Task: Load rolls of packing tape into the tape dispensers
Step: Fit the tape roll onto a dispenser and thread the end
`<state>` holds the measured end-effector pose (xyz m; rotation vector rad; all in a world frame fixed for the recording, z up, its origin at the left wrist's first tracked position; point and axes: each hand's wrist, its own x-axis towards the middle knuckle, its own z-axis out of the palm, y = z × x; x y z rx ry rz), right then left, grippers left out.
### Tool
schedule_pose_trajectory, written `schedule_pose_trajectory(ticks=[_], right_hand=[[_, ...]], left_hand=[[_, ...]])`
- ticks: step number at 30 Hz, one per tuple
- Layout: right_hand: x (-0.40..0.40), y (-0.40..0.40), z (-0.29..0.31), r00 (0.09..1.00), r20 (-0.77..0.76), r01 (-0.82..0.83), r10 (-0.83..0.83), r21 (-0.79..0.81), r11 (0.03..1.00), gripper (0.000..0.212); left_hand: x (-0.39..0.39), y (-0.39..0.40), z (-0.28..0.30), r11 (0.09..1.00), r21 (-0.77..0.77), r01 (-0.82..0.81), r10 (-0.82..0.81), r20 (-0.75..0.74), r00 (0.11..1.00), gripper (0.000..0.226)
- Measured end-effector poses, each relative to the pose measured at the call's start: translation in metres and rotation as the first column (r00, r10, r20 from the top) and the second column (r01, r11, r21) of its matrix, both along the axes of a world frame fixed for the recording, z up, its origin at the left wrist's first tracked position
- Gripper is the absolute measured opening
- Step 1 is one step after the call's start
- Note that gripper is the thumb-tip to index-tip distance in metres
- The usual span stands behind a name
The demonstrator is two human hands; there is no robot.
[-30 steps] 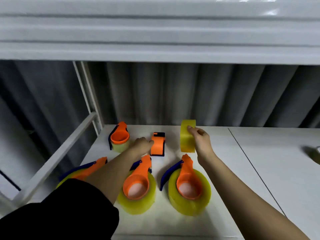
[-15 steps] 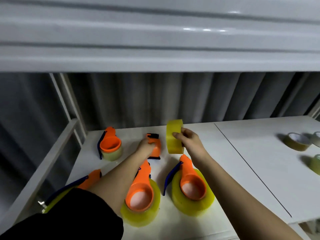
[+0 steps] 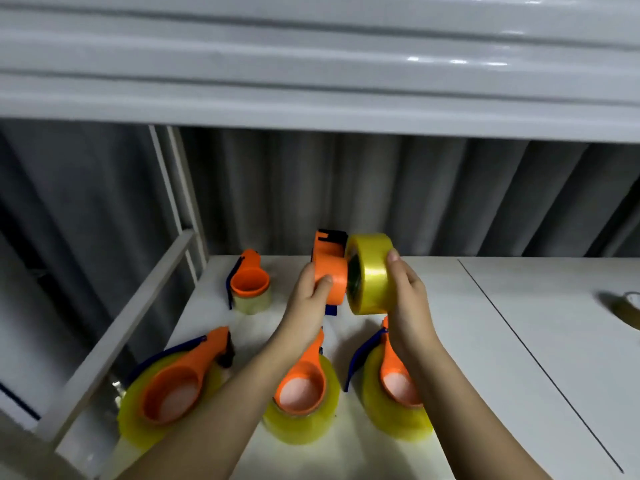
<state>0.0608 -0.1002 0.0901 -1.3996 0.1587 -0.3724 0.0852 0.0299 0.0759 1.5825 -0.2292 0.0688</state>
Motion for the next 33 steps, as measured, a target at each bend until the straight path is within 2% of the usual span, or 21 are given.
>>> schedule_pose_trajectory(ticks=[4,7,13,16,19,21,22,25,28,31,33], right_hand=[[-0.014,0.016,-0.004,0.997,0.012,-0.072,0.071,0.099,0.992,0.041],[-0.022,0.025,-0.007,0.989,0.025,-0.149,0.147,0.191,0.97,0.043],[-0.021,0.023,-0.012,0.958,-0.062,-0.269,0.278,0.129,0.954,0.041],[-0.022,0.023,-0.014,0.945,-0.076,-0.31,0.318,0.097,0.946,0.061],[-0.022,0.024,-0.014,0.931,-0.116,-0.322,0.345,0.182,0.929,0.095],[-0.022,0.027,-0.014,0.939,-0.099,-0.303,0.33,0.218,0.928,0.101],[-0.022,0.03,-0.015,0.947,-0.082,-0.286,0.311,0.225,0.931,0.096],[-0.025,0.036,-0.017,0.951,-0.037,-0.286,0.307,0.278,0.917,0.071],[-0.026,0.04,-0.017,0.949,-0.028,-0.297,0.313,0.241,0.924,0.066],[-0.027,0.048,-0.015,0.949,-0.011,-0.304,0.315,0.228,0.925,0.067],[-0.027,0.054,-0.013,0.946,0.017,-0.321,0.323,0.167,0.932,0.063]], left_hand=[[-0.025,0.008,0.001,1.0,0.03,0.006,-0.008,0.06,0.998,0.017],[-0.032,0.015,0.004,0.999,-0.01,-0.032,0.032,0.057,0.998,0.017],[-0.037,0.022,0.012,0.997,-0.055,-0.047,0.047,-0.001,0.999,0.019],[-0.042,0.026,0.014,0.986,-0.163,-0.034,0.024,-0.065,0.998,0.019],[-0.046,0.026,0.013,0.962,-0.269,-0.055,0.004,-0.189,0.982,0.015],[-0.047,0.025,0.019,0.936,-0.335,-0.107,0.018,-0.256,0.967,0.007],[-0.045,0.026,0.022,0.932,-0.342,-0.122,0.028,-0.266,0.964,0.005],[-0.045,0.026,0.033,0.964,-0.239,-0.116,0.073,-0.184,0.98,0.009],[-0.043,0.024,0.035,0.967,-0.205,-0.154,0.117,-0.182,0.976,0.011],[-0.044,0.023,0.027,0.938,-0.27,-0.215,0.152,-0.234,0.96,0.013],[-0.045,0.009,0.012,0.926,-0.353,-0.132,0.036,-0.267,0.963,0.029]])
